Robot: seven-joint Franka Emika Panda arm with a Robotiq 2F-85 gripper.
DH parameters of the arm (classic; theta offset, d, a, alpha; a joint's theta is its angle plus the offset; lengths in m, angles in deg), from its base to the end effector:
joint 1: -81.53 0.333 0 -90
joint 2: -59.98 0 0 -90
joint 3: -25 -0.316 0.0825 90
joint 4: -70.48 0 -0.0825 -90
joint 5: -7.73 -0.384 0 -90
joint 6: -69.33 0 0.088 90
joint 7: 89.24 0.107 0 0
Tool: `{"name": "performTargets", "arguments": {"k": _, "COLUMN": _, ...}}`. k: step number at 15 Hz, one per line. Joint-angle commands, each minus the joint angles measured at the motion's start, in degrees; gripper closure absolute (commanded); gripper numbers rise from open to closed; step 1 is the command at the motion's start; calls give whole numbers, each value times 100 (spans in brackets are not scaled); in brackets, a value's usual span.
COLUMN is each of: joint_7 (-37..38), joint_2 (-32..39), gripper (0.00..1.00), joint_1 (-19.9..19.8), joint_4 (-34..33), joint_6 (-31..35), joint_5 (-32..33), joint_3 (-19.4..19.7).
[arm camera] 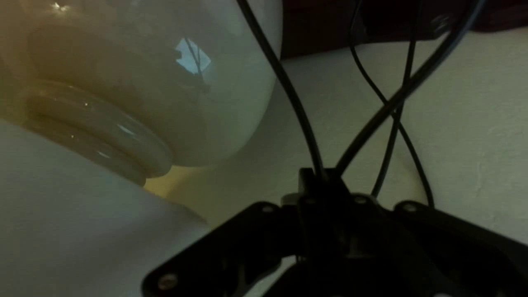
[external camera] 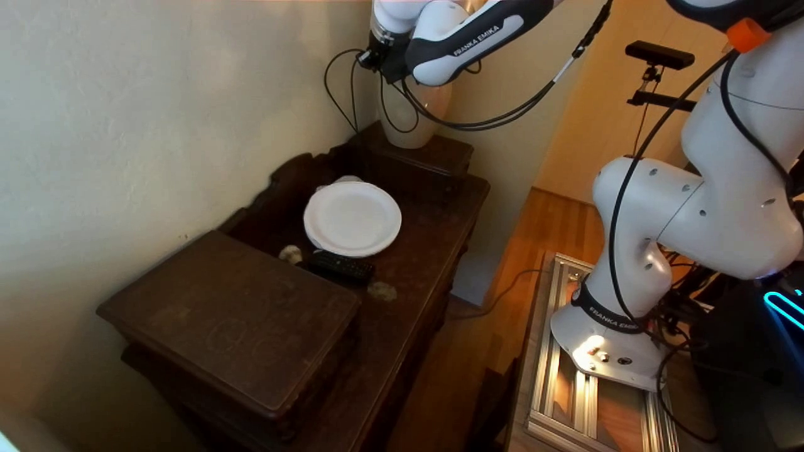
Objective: Move the black cable forwards.
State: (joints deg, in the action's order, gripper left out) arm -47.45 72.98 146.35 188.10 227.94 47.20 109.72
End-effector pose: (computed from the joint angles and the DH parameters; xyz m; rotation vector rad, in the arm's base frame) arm 0.5832 -0.1416 0.4894 2.3880 -0.5134 0.9360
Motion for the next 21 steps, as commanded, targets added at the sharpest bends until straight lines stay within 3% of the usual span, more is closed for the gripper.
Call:
{"name": "performTargets", "arguments": {"k": 1, "joint_7": 314, "joint_2": 12, "gripper": 98, "joint_1": 738, "joint_4": -119, "joint_6": 41, "joint_5": 186, "joint_3": 726}}
{"name": "performTargets", "arguments": {"k": 9, "joint_7": 266, "joint_2": 593, "gripper": 98, "joint_1": 2278, "joint_4": -41, "joint_6": 638, "joint_5": -61, "joint_3": 2339}}
{"name": "performTargets", "arguments": {"k": 10, "joint_7": -358, "joint_2": 1111, "gripper": 98, "joint_1": 2074, "joint_4": 83, "joint_6": 992, "joint_5": -1007, "joint_3": 2284}}
{"name": "performTargets", "arguments": {"k": 14, "joint_7": -1654, "joint_2": 1447, "gripper": 98, "joint_1": 2473, "joint_4": 245, "joint_6": 1475, "joint_5": -2454, "joint_3": 2578}}
{"name": "performTargets", "arguments": {"k": 21, "joint_7": -4060, "joint_2": 506, "gripper": 98, "joint_1": 4374, "joint_4": 596, "joint_6": 903, "joint_5": -4068, "joint_3": 3054}}
